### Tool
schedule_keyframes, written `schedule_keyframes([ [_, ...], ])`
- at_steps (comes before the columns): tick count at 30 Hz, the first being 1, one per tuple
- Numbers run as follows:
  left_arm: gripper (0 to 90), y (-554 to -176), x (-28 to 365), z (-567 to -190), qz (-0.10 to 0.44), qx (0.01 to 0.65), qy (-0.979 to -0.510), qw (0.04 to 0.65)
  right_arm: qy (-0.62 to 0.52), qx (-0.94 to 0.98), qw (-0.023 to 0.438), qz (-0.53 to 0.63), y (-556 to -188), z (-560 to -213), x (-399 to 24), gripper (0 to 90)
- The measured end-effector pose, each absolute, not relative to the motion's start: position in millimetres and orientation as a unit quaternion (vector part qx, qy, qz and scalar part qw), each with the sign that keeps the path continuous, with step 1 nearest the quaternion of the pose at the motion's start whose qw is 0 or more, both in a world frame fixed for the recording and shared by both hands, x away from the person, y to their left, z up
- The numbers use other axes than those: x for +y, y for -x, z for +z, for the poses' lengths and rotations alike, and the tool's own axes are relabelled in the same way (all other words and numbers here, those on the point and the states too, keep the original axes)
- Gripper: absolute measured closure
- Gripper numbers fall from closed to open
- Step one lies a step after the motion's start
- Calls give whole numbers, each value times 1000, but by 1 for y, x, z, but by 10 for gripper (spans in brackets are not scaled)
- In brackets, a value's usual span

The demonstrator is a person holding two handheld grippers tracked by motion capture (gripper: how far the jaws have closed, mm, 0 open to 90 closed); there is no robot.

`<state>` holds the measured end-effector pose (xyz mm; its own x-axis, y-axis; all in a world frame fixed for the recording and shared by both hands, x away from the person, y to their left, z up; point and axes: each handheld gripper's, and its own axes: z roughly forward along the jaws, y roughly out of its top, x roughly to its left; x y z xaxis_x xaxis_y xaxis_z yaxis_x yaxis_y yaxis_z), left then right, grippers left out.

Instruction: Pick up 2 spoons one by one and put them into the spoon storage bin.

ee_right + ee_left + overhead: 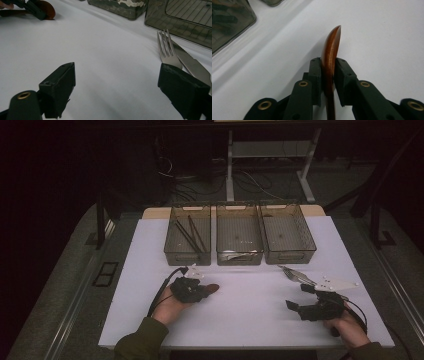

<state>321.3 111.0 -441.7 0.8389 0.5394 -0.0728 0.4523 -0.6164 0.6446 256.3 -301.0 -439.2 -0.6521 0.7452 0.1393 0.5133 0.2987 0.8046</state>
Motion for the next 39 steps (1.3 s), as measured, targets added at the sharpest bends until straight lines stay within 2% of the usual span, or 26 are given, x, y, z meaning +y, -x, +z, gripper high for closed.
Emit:
schedule_keyframes([
  [10, 790, -321, 111, -441, 60, 277, -898, 336, -395, 795, 132, 441, -256, -439, -301, 140],
  [39, 799, -323, 116, -424, 41, 265, -890, 368, -388, 797, 136, 442, -260, -445, -290, 140],
])
